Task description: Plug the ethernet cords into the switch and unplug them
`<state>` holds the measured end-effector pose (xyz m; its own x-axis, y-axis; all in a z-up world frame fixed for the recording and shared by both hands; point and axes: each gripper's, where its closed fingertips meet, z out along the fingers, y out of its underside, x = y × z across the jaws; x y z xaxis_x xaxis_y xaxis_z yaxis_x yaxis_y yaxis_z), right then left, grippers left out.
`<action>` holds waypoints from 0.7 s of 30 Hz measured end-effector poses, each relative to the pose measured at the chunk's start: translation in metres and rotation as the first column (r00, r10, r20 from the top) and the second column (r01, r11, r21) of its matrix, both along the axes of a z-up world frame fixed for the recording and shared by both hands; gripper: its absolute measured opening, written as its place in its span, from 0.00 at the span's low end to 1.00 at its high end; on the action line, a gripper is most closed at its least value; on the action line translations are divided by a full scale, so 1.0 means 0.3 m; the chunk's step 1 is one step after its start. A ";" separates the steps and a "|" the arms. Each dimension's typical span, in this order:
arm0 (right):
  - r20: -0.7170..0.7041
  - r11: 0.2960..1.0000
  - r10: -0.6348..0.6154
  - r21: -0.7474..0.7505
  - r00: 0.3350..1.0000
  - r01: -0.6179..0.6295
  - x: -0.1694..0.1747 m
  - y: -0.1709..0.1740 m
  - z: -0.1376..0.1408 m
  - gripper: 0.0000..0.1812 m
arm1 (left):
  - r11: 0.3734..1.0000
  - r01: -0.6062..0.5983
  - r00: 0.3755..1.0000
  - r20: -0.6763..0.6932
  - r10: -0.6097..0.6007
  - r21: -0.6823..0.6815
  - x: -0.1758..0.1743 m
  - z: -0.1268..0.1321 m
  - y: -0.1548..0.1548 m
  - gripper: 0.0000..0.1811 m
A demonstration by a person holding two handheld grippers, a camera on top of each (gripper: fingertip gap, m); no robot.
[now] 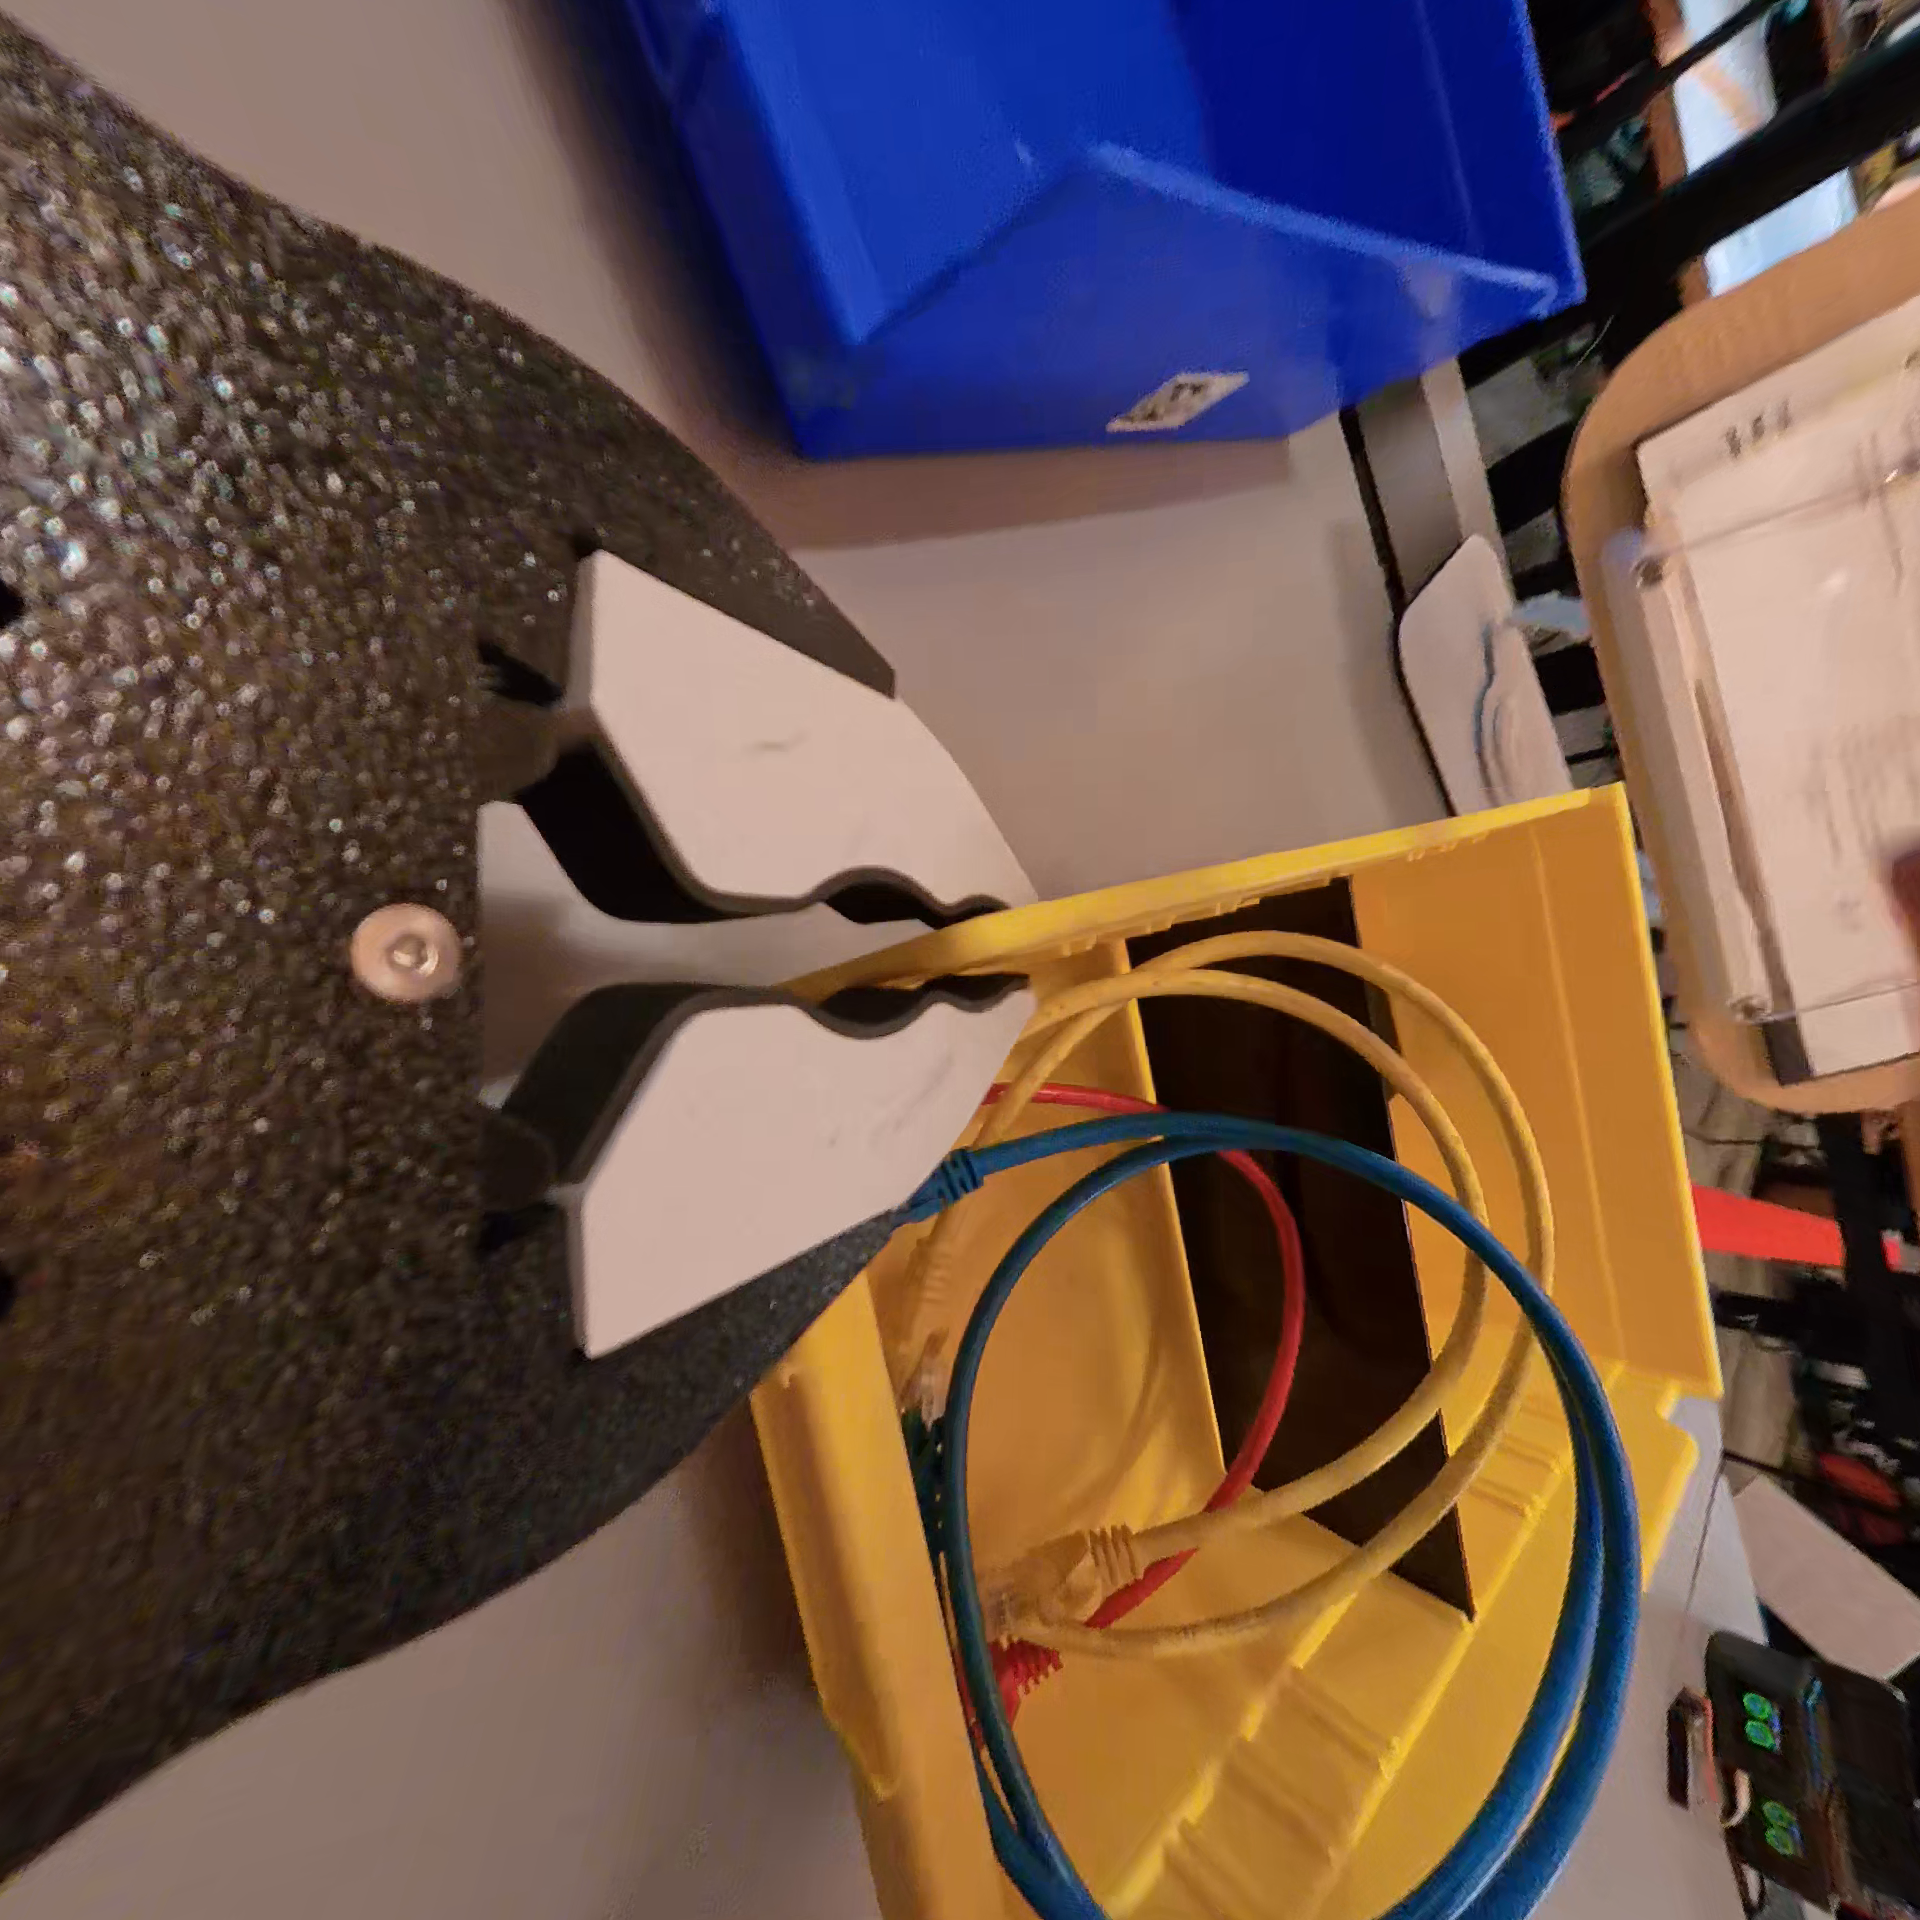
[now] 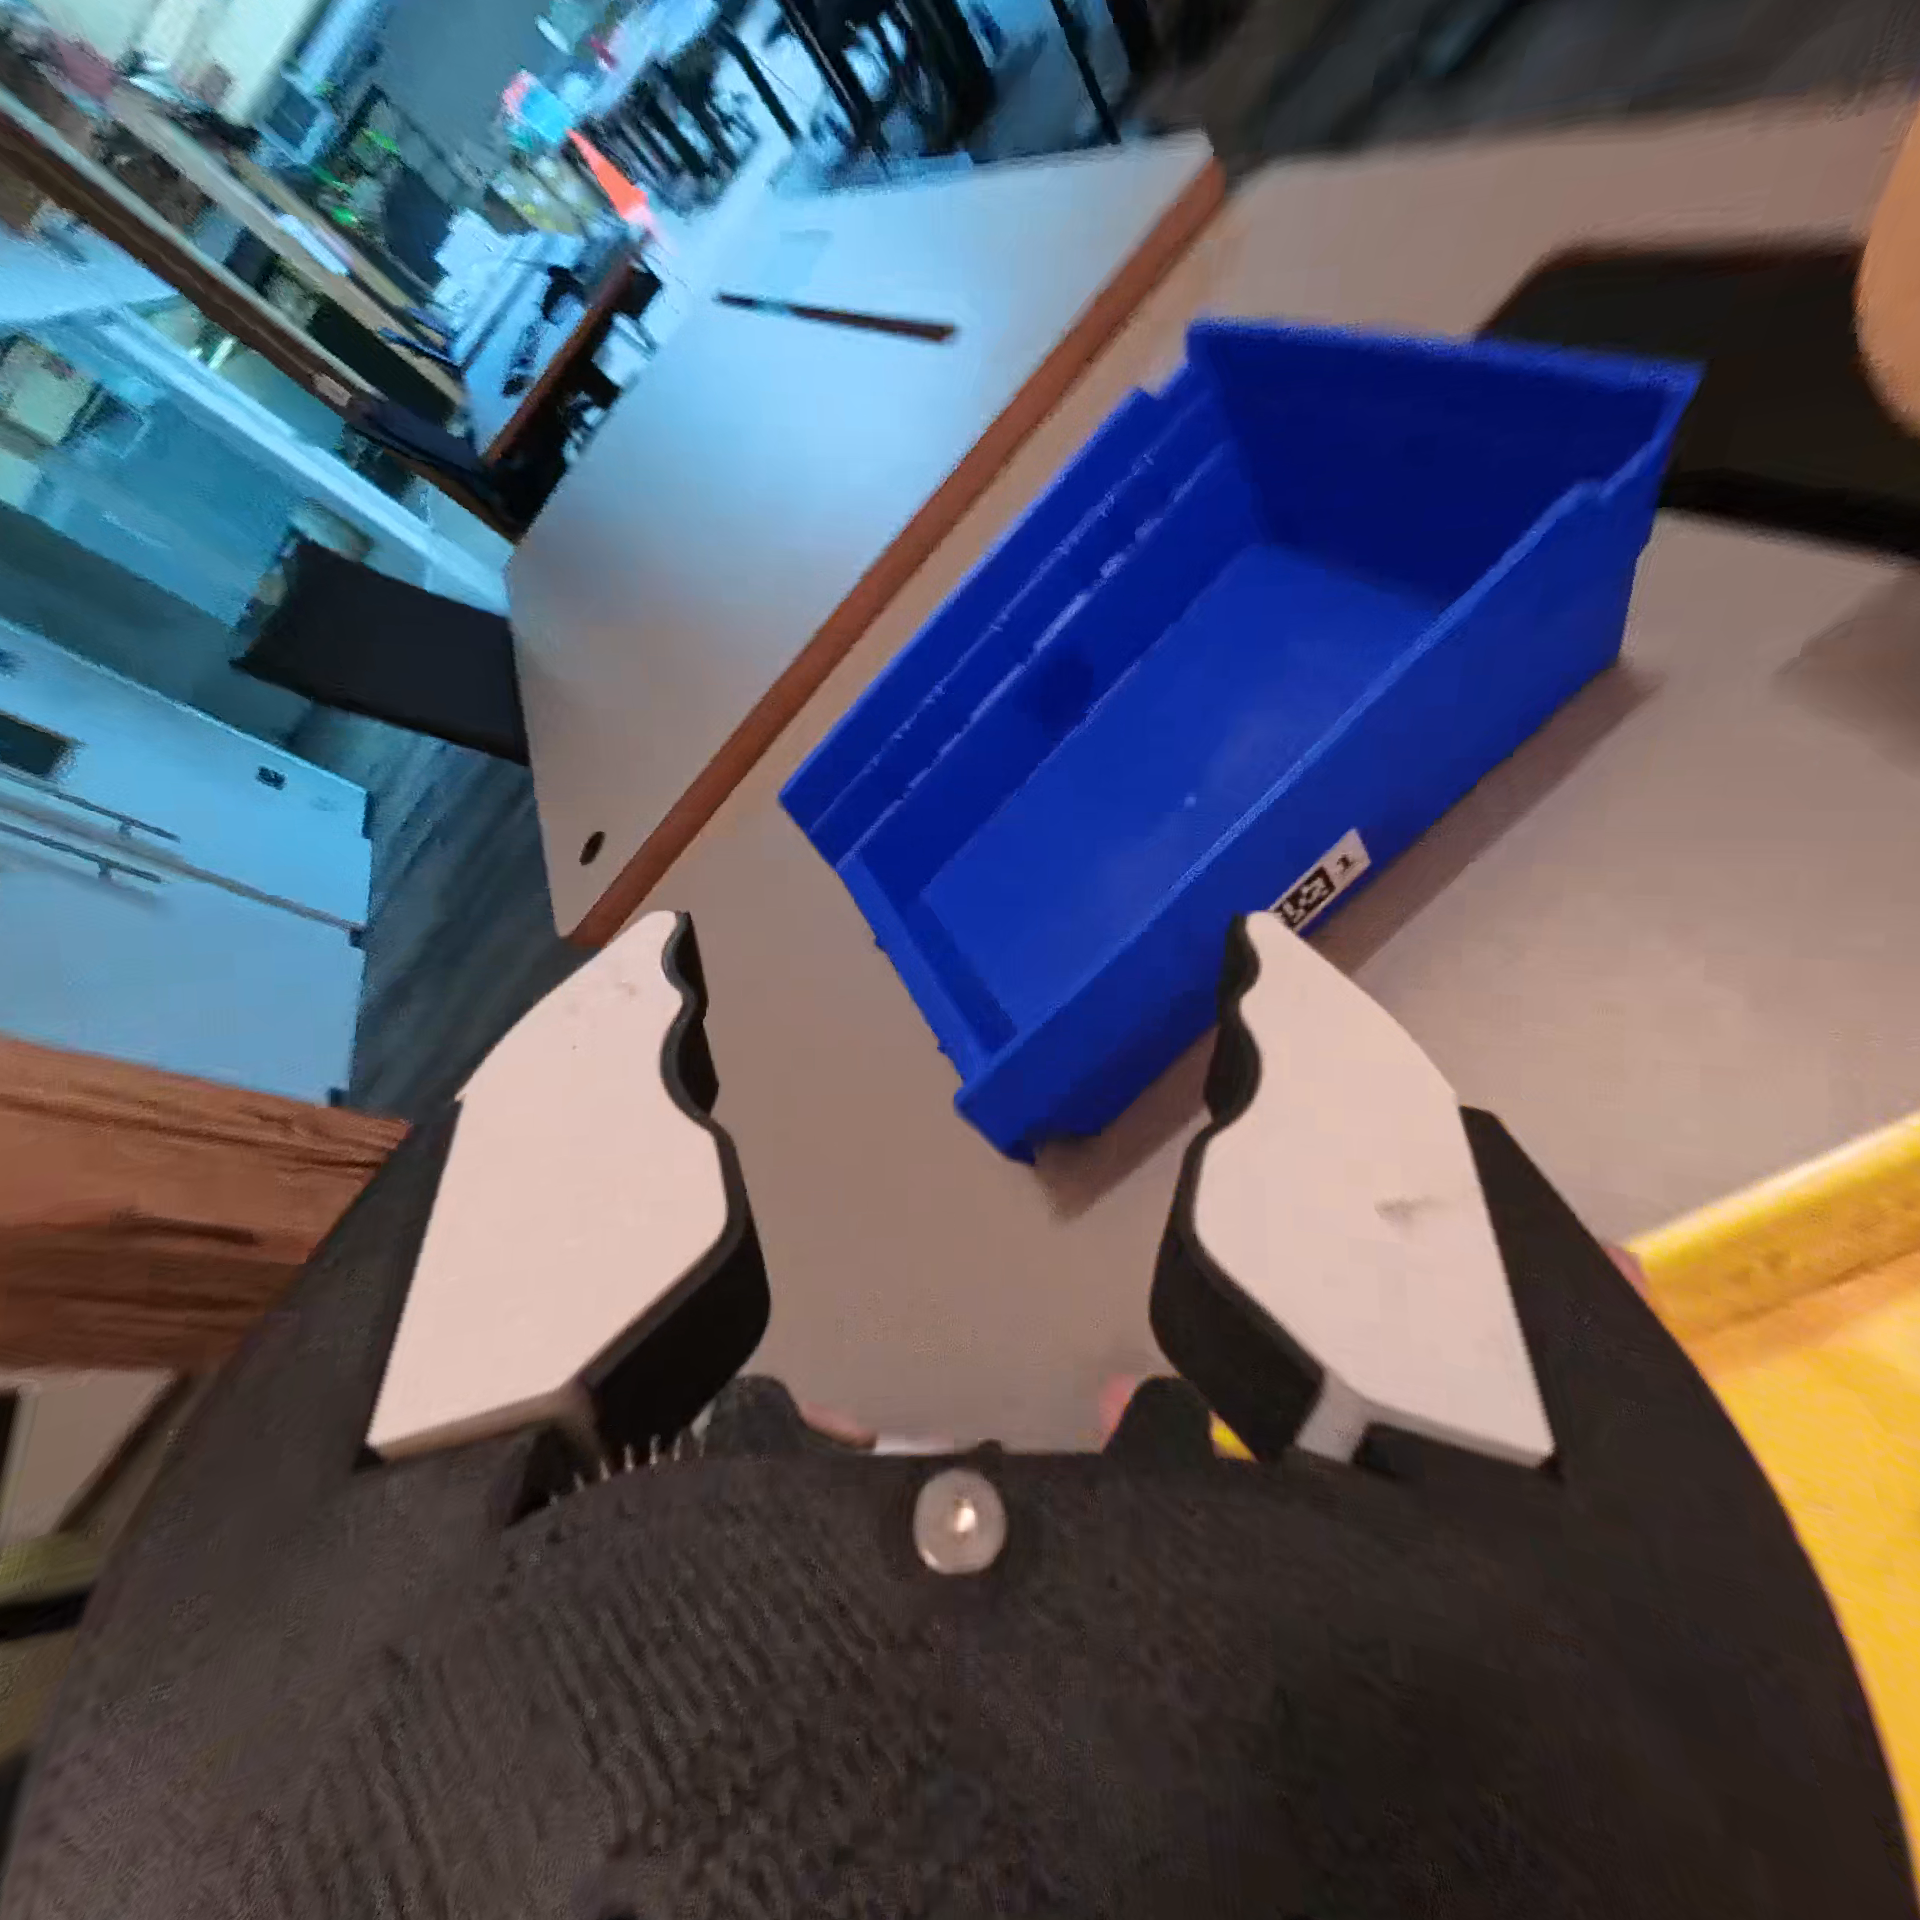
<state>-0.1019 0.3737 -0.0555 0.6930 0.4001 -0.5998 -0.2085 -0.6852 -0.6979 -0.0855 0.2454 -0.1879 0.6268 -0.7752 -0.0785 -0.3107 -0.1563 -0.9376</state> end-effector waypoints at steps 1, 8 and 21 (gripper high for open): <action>0.009 0.997 -0.027 -0.073 1.000 0.028 -0.018 0.061 -0.053 0.50 | 1.000 -0.011 1.000 0.010 0.010 0.018 -0.015 0.003 0.004 0.03; 0.156 0.933 -0.169 -0.292 0.973 0.209 -0.077 0.276 -0.352 0.45 | 0.997 -0.041 0.999 0.036 0.039 0.068 -0.075 0.009 0.034 0.03; 0.399 0.885 -0.137 -0.362 0.907 0.293 -0.094 0.338 -0.564 0.09 | 0.993 -0.024 1.000 0.009 0.023 0.117 -0.126 0.013 0.061 0.03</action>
